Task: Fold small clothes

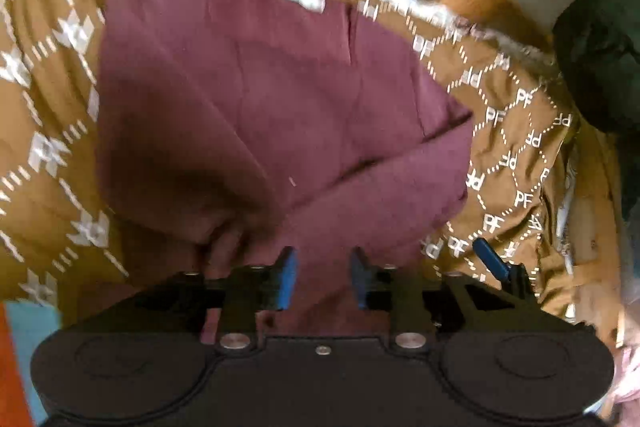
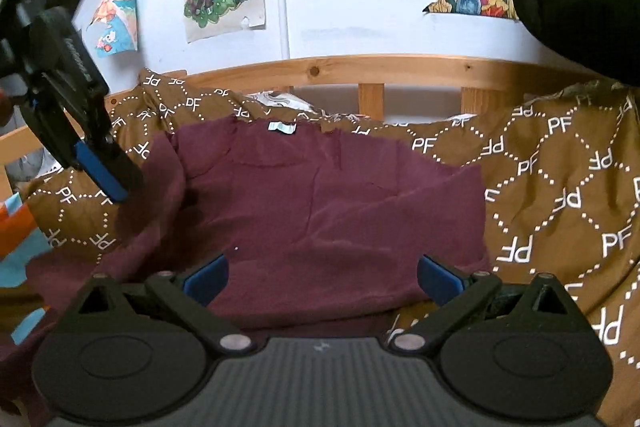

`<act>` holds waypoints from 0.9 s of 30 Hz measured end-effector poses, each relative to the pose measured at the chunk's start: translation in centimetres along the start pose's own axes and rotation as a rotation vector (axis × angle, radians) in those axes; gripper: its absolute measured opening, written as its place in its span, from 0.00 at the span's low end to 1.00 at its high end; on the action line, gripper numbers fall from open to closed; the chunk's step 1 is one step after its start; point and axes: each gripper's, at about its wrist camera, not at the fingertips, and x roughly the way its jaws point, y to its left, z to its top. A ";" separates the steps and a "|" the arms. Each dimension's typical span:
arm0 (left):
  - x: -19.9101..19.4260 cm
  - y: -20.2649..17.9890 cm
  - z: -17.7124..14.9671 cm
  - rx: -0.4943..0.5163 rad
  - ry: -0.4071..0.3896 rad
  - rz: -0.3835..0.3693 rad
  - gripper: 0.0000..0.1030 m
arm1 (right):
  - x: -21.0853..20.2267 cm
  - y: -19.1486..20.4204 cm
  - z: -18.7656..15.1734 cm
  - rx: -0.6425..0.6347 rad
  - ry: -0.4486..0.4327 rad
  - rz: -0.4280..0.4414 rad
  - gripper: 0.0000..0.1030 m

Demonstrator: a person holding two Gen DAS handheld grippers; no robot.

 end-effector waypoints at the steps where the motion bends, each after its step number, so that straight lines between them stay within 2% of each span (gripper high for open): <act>1: -0.9 0.3 -0.6 0.019 -0.037 0.014 0.52 | 0.1 0.2 0.0 0.014 0.005 0.023 0.99; 3: -2.4 1.8 -1.6 0.053 -0.104 0.067 0.64 | 0.1 1.0 -0.3 0.044 0.020 0.097 0.99; 6: -3.0 4.7 -4.9 0.131 -0.141 0.159 0.64 | 0.4 2.9 -0.7 0.057 0.048 0.214 0.99; 9: -2.1 7.6 -8.2 0.195 -0.122 0.213 0.64 | 0.5 4.7 -0.9 0.042 0.056 0.265 0.99; 12: -2.3 10.9 -10.3 0.126 -0.121 0.206 0.64 | 0.4 5.8 -0.9 0.020 0.070 0.273 0.99; 14: -2.5 12.5 -11.3 0.051 -0.138 0.163 0.54 | 0.1 6.0 -0.7 0.030 0.070 0.271 0.99; 15: -2.4 12.8 -11.6 0.021 -0.133 0.114 0.14 | -0.1 6.0 -0.5 0.041 0.069 0.265 0.99; 16: -2.2 12.8 -11.9 -0.010 -0.126 0.048 0.02 | -0.3 6.2 -0.4 0.051 0.068 0.260 0.99; 18: -2.9 11.7 -12.5 -0.026 -0.174 -0.009 0.00 | -1.0 6.3 -0.3 0.069 0.066 0.247 0.99; 21: -5.6 7.9 -13.1 0.076 -0.274 -0.120 0.00 | -2.4 5.8 -0.2 0.078 0.053 0.218 0.99; 24: -7.1 3.4 -12.9 0.131 -0.306 -0.230 0.00 | -4.1 4.3 0.1 0.113 0.027 0.148 0.99; 27: -6.2 -2.4 -13.0 0.276 -0.330 -0.298 0.00 | -5.4 1.6 0.4 0.179 0.004 0.081 0.99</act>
